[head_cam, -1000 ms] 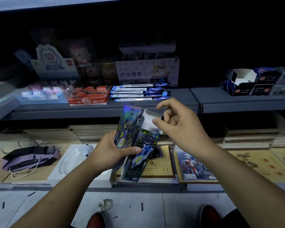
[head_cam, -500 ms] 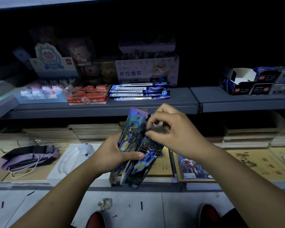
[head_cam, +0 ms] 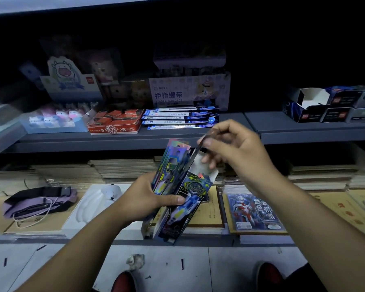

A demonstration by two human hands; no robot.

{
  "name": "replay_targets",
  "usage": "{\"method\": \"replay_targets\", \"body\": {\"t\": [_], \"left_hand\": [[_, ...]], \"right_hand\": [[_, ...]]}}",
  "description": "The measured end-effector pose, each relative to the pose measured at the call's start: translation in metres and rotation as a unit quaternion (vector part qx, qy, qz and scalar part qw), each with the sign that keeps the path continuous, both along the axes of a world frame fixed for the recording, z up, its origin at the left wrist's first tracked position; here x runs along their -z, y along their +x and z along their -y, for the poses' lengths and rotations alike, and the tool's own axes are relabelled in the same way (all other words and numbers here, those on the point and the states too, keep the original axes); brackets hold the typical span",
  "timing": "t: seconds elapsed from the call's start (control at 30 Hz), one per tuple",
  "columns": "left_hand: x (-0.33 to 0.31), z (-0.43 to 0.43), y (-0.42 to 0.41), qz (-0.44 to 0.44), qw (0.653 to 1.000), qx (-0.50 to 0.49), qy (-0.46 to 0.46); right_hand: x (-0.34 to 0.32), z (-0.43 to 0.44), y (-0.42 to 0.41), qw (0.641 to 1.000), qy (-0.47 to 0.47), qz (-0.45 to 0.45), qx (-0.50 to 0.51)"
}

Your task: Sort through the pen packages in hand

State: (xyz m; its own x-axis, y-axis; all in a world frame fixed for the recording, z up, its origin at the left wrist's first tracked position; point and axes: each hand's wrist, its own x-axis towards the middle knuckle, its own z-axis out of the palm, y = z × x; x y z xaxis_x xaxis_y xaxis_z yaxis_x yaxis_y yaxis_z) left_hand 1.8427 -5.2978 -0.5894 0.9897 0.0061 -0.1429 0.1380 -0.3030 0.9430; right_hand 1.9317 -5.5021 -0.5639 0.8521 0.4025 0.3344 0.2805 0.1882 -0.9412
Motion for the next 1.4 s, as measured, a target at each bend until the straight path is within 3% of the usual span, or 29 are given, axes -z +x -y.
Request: {"method": "replay_targets", "body": {"t": [0.17, 0.27, 0.43, 0.7, 1.17, 1.4], "left_hand": [[-0.005, 0.005, -0.004, 0.000, 1.000, 0.019, 0.004], [-0.006, 0.005, -0.005, -0.003, 1.000, 0.012, 0.004], [-0.007, 0.005, -0.005, 0.003, 1.000, -0.006, 0.023], [-0.009, 0.005, -0.004, 0.030, 0.998, -0.045, 0.015], [-0.006, -0.001, -0.003, 0.032, 0.997, -0.062, 0.022], [-0.004, 0.004, -0.002, 0.051, 0.996, -0.056, 0.037]], "right_hand": [[0.000, -0.005, -0.010, 0.997, -0.018, -0.044, -0.061], [-0.003, -0.005, -0.007, 1.000, 0.001, -0.014, -0.021], [-0.014, 0.007, 0.006, 0.988, 0.118, 0.001, 0.100], [-0.011, 0.020, 0.015, 0.972, 0.084, 0.029, 0.219], [-0.010, 0.019, 0.014, 0.956, 0.084, 0.030, 0.278], [-0.003, 0.006, 0.005, 0.967, 0.034, 0.049, 0.247]]}}
